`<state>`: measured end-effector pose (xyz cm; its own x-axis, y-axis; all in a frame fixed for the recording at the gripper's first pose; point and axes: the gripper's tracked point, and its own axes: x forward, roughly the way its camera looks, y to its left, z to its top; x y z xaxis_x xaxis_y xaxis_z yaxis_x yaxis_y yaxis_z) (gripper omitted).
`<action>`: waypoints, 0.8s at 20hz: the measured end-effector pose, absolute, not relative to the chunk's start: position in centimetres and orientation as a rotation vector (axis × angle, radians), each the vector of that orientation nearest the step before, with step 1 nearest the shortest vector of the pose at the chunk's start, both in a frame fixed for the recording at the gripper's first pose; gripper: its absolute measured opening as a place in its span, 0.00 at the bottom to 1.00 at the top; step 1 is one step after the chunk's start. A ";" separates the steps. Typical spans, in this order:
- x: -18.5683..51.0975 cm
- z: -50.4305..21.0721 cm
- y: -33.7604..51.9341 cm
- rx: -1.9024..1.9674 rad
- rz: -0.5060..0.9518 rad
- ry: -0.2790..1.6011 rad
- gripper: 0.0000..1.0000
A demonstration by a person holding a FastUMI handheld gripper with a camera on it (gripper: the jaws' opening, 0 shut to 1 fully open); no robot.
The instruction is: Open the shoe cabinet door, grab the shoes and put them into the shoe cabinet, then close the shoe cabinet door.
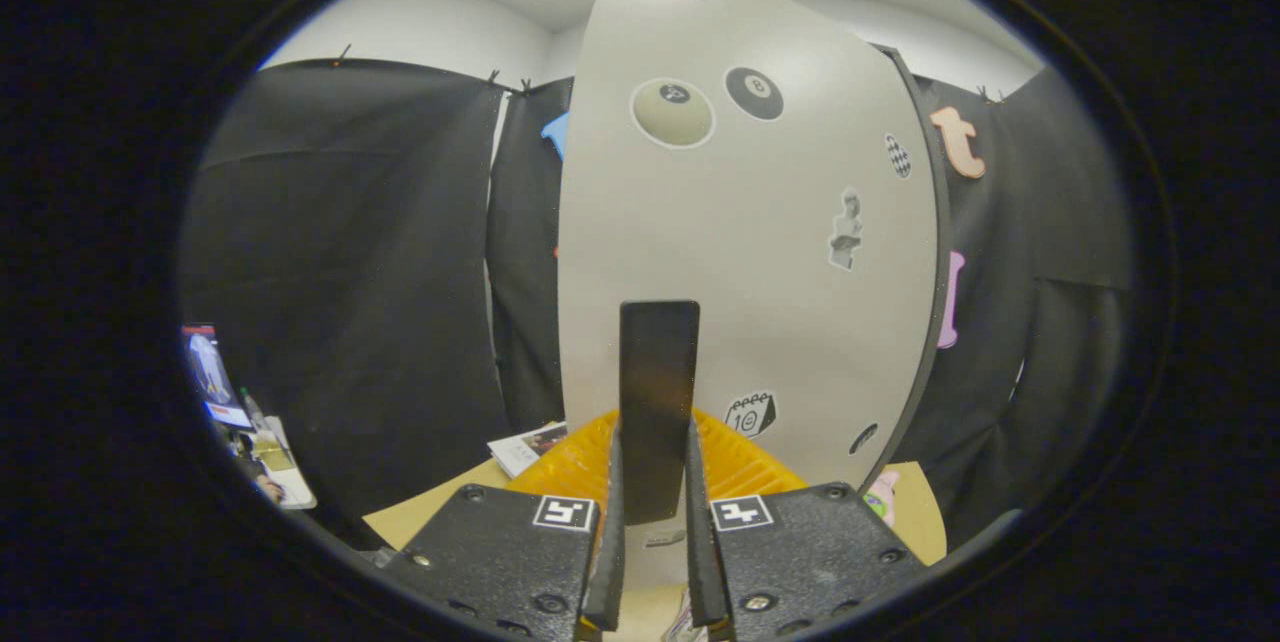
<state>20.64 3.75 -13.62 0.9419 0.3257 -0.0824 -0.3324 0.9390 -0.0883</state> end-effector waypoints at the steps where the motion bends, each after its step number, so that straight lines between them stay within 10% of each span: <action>1: 20.0 -13.6 3.1 -0.102 0.359 0.065 0.29; 9: 15.3 -13.7 -4.6 -0.092 0.495 0.073 0.29; 16: 12.5 -13.3 -16.3 -0.098 0.297 0.034 0.32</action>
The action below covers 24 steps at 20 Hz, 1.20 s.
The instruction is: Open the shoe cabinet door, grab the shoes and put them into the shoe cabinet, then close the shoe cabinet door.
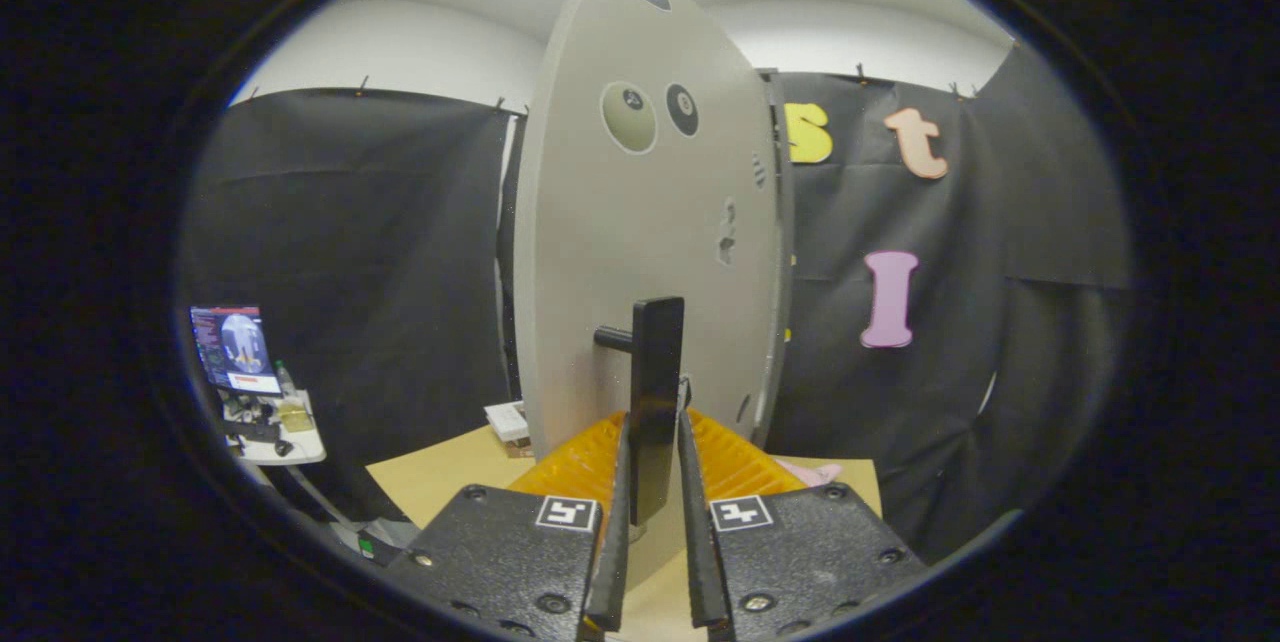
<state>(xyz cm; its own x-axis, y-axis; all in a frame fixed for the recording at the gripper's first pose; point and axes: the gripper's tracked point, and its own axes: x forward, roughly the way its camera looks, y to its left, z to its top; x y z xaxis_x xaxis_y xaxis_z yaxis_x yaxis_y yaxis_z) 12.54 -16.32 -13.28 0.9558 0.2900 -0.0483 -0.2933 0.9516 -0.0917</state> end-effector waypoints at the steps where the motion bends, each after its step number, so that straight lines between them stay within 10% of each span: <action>1: 11.9 -13.3 -18.2 -0.091 0.260 0.023 0.33; 4: 9.9 -13.4 -23.2 -0.074 0.137 -0.007 0.35; 7: 8.5 -15.8 -26.0 -0.056 0.070 0.038 0.62; 13: 4.1 -19.8 -27.8 -0.018 -0.091 0.111 0.87; 24: 3.0 -31.3 -13.5 -0.016 -0.091 0.383 0.88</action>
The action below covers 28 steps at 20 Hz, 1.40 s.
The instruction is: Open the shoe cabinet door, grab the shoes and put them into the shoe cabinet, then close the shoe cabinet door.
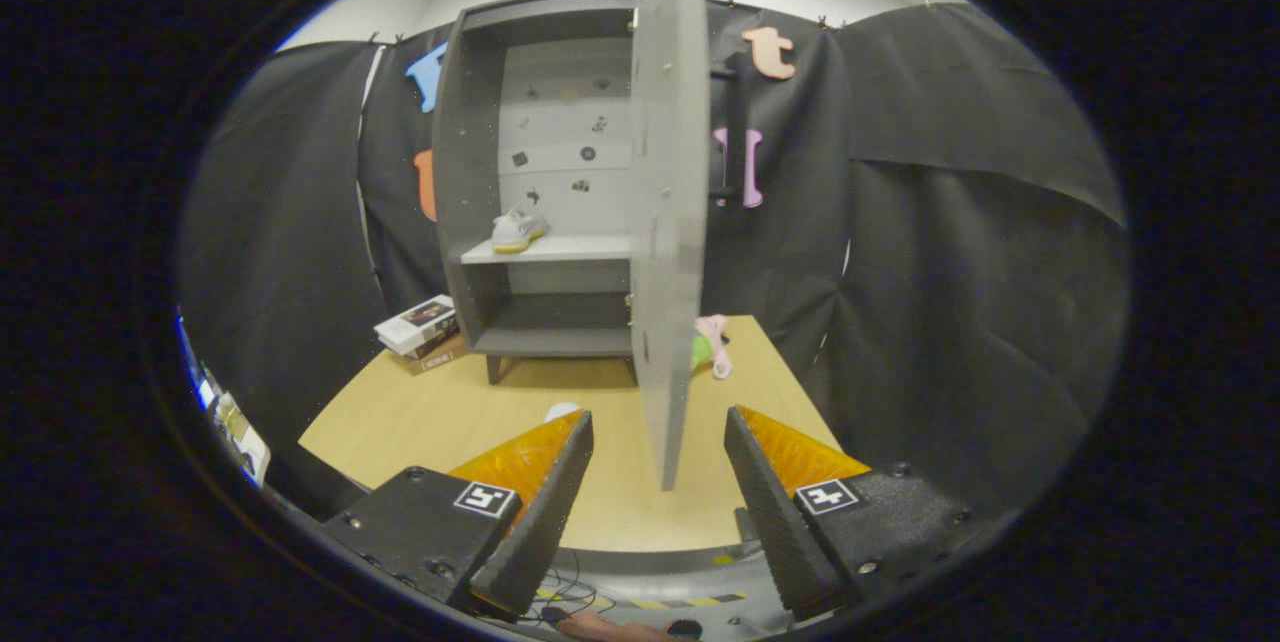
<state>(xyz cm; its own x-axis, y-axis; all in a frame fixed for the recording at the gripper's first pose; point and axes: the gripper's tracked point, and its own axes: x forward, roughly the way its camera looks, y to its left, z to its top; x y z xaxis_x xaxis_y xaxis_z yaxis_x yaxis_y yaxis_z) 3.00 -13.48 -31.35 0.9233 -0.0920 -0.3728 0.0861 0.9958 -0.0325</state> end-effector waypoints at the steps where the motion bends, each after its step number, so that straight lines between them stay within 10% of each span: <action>1: 3.6 -32.5 -11.6 -0.015 -0.081 0.409 0.88; 18: 20.8 -54.5 -1.4 0.067 0.081 0.894 0.81; 25: 25.0 -60.2 -1.4 0.161 -0.026 1.007 0.59; 28: 25.7 -61.6 -2.5 0.150 -0.075 1.031 0.32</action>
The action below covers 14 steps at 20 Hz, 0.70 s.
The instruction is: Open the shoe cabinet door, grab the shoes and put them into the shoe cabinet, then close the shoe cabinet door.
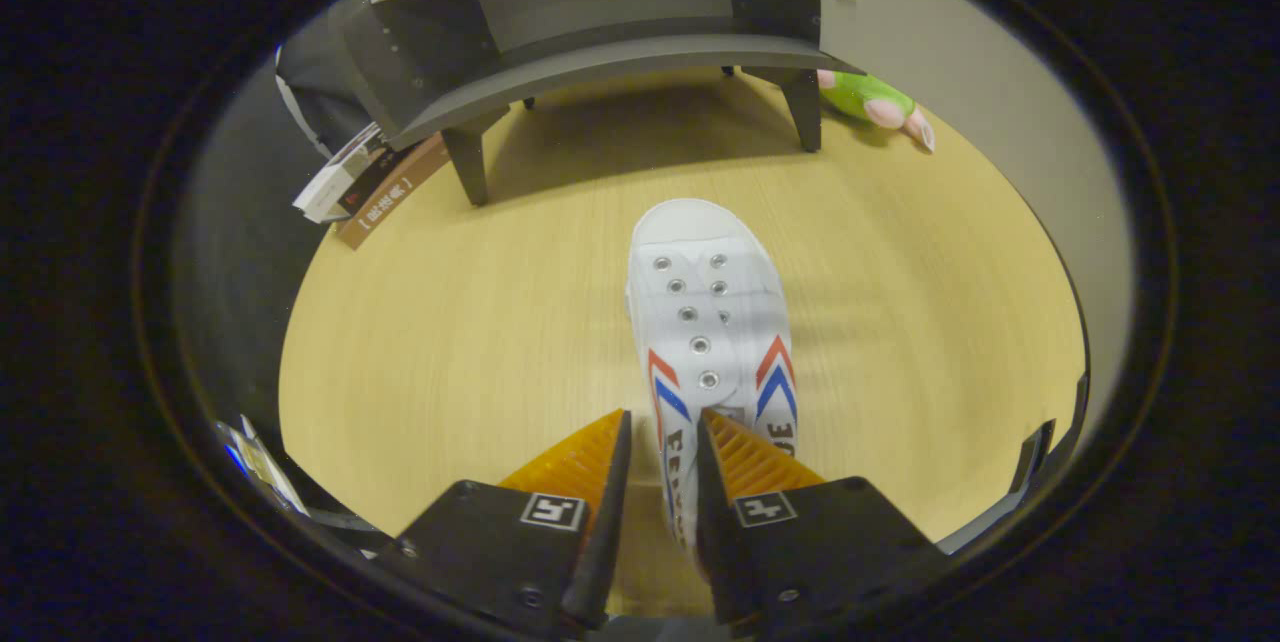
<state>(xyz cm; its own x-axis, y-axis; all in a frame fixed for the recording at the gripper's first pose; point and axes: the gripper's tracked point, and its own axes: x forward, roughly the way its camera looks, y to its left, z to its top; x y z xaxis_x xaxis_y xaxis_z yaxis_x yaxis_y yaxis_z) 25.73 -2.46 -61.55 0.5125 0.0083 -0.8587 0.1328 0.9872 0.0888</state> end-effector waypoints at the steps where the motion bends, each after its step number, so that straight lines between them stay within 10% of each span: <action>1: 25.9 -61.5 -2.7 0.157 -0.086 1.028 0.23; 5: 26.0 -61.8 -3.3 0.142 -0.013 1.004 0.04; 14: 23.3 -56.8 -4.4 0.058 -0.019 0.896 0.04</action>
